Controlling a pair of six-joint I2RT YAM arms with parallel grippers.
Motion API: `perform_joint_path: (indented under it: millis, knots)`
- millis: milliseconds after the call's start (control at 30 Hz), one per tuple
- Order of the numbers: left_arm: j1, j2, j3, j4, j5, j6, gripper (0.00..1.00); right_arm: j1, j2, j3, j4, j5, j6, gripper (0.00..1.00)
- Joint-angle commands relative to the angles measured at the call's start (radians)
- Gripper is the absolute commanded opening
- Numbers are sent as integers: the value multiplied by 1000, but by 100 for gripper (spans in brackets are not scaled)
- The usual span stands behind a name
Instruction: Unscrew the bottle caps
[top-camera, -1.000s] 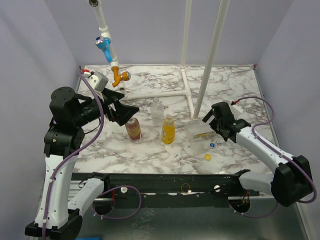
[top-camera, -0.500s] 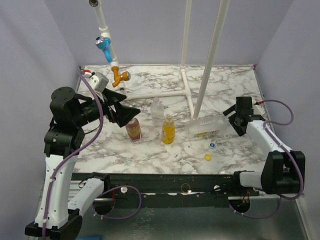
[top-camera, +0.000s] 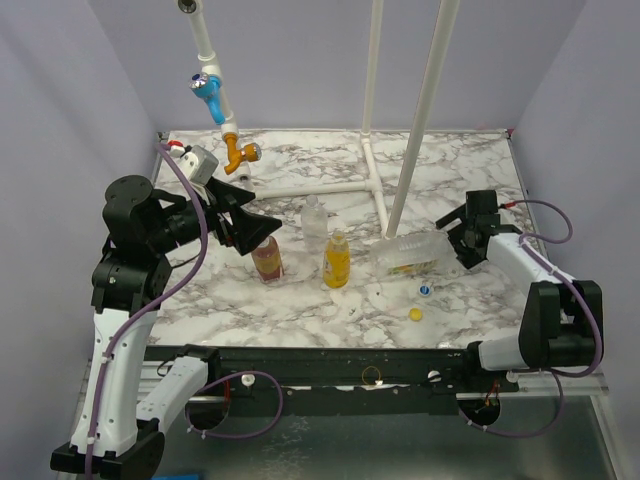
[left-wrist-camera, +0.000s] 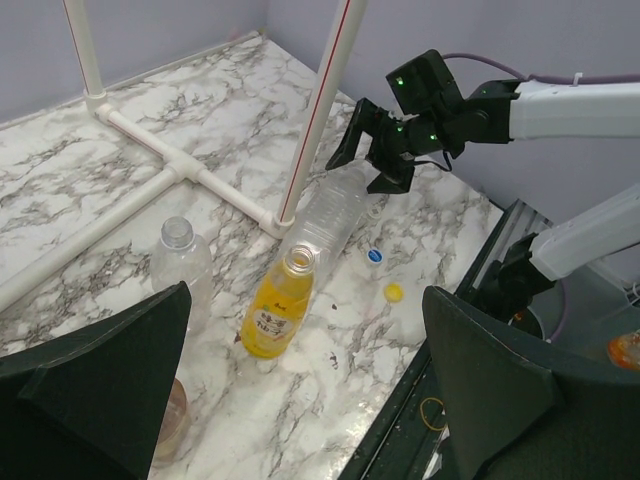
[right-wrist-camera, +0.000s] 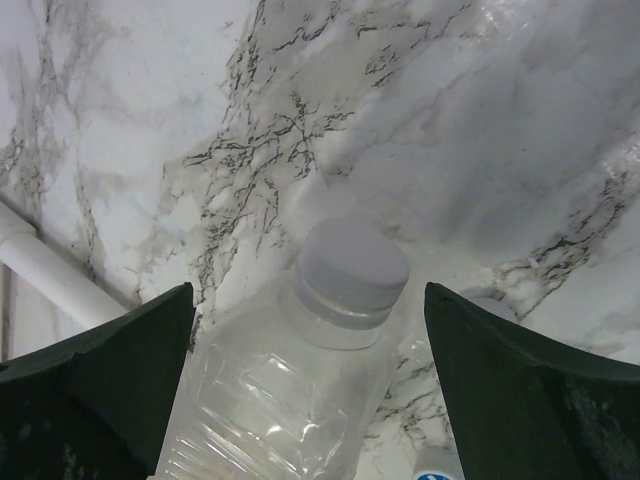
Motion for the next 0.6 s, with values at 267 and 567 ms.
perform_joint_path:
  millis: [267, 567]
  knots:
    - [-3, -24, -8, 31, 20, -22, 99, -2, 75, -29, 80, -27, 104, 76]
    - [-4, -30, -21, 38, 23, -31, 99, -2, -16, -55, 129, -8, 139, 26]
